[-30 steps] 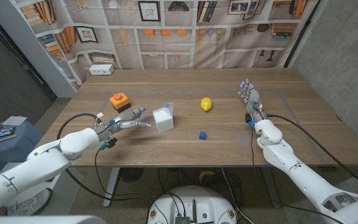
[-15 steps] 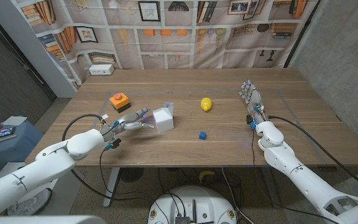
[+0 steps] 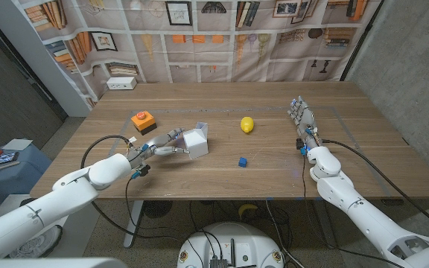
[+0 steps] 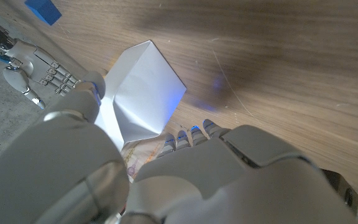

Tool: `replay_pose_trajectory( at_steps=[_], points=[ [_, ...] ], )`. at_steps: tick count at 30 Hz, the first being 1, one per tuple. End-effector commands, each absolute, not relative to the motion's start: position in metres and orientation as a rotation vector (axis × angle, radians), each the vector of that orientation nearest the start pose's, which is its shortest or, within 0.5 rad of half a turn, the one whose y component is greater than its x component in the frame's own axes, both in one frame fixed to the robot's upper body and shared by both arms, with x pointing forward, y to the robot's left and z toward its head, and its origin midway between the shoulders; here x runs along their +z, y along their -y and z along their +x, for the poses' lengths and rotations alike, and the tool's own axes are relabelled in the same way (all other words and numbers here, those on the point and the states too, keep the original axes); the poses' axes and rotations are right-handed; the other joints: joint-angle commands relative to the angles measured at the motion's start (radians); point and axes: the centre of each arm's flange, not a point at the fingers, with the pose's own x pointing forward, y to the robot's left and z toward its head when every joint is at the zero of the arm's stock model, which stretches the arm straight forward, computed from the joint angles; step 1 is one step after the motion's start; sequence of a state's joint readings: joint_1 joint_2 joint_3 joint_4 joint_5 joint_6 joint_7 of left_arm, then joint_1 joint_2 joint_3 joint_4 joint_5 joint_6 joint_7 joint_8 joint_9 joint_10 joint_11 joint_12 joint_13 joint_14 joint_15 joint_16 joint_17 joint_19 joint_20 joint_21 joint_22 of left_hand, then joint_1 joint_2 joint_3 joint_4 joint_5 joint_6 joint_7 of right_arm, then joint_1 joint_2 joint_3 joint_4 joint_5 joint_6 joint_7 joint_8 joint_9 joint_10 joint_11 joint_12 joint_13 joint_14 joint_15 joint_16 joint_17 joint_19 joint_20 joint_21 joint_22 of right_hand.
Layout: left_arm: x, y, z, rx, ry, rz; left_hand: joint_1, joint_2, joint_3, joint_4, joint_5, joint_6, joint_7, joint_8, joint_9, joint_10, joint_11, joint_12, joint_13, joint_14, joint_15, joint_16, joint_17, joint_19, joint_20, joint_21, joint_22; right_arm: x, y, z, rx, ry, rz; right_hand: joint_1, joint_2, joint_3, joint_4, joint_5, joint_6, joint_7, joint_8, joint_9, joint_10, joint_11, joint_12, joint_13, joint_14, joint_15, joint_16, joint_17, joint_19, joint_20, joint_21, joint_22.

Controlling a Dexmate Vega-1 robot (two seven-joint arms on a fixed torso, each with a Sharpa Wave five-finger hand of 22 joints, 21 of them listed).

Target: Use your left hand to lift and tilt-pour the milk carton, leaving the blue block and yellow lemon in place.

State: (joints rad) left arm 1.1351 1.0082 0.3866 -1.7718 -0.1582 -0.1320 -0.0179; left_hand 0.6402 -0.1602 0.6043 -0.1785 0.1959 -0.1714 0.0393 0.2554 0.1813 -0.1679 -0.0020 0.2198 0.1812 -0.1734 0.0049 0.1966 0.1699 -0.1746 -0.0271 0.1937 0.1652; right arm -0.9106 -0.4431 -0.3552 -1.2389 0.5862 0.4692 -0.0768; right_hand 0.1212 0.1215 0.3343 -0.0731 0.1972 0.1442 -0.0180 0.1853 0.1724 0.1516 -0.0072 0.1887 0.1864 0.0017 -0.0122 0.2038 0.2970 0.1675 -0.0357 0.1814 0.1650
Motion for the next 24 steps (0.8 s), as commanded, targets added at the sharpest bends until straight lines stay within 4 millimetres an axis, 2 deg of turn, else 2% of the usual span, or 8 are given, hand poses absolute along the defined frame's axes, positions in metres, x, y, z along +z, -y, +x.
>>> replay_pose_trajectory(
  at_steps=[1,4,6,18,24],
  points=[
    [-0.079,-0.291,0.565,-0.342,0.485,0.889,0.022,0.005,-0.006,-0.001,-0.005,0.02,-0.001,0.013,0.003,0.03,-0.003,0.008,0.003,0.022,-0.011,0.007,0.001,0.014,-0.012,0.009,0.001,-0.071,0.299,0.642,0.069,0.672,0.11,-0.009,0.003,0.0,-0.006,0.003,-0.003,-0.001,-0.001,0.003,-0.007,0.002,0.0,-0.001,-0.006,0.0,0.005,0.0,-0.004,0.005,0.004,0.002],
    [-0.078,-0.29,0.566,-0.342,0.491,0.89,0.032,0.007,-0.007,-0.001,-0.007,0.035,0.008,0.018,0.003,0.05,-0.002,0.011,0.004,0.039,-0.011,0.008,0.001,0.026,-0.011,0.008,0.001,-0.071,0.3,0.643,0.067,0.673,0.111,-0.009,0.003,0.0,-0.006,0.003,-0.003,-0.002,-0.001,0.003,-0.008,0.002,0.0,-0.001,-0.006,0.002,0.005,0.0,-0.004,0.005,0.004,0.002],
    [-0.077,-0.29,0.568,-0.343,0.493,0.89,0.042,0.01,-0.007,-0.002,-0.01,0.049,0.008,0.023,0.003,0.073,0.0,0.015,0.004,0.058,-0.014,0.009,0.001,0.03,-0.02,0.005,0.001,-0.071,0.3,0.643,0.067,0.675,0.113,-0.009,0.003,0.0,-0.006,0.003,-0.003,-0.001,-0.001,0.003,-0.008,0.002,0.0,-0.001,-0.007,0.001,0.006,-0.001,-0.004,0.006,0.004,0.002],
    [-0.073,-0.282,0.576,-0.356,0.505,0.892,0.084,0.017,-0.005,-0.003,-0.018,0.102,0.013,0.045,0.007,0.148,-0.003,0.028,0.01,0.138,-0.016,0.016,0.002,0.068,-0.03,0.003,0.001,-0.072,0.302,0.645,0.062,0.675,0.117,-0.009,0.004,0.0,-0.007,0.003,-0.004,-0.003,0.0,0.003,-0.007,0.002,0.001,-0.001,-0.006,0.001,0.007,-0.003,-0.004,0.007,0.005,0.002],
    [-0.072,-0.28,0.578,-0.365,0.513,0.888,0.113,0.018,-0.006,-0.004,-0.018,0.134,0.009,0.06,0.011,0.189,-0.016,0.035,0.014,0.182,-0.03,0.018,0.003,0.098,-0.042,0.004,0.0,-0.073,0.304,0.643,0.059,0.674,0.115,-0.01,0.004,0.0,-0.008,0.003,-0.004,-0.003,0.0,0.003,-0.008,0.001,0.001,-0.001,-0.005,0.004,0.008,-0.004,-0.004,0.008,0.005,0.002]
  ],
)
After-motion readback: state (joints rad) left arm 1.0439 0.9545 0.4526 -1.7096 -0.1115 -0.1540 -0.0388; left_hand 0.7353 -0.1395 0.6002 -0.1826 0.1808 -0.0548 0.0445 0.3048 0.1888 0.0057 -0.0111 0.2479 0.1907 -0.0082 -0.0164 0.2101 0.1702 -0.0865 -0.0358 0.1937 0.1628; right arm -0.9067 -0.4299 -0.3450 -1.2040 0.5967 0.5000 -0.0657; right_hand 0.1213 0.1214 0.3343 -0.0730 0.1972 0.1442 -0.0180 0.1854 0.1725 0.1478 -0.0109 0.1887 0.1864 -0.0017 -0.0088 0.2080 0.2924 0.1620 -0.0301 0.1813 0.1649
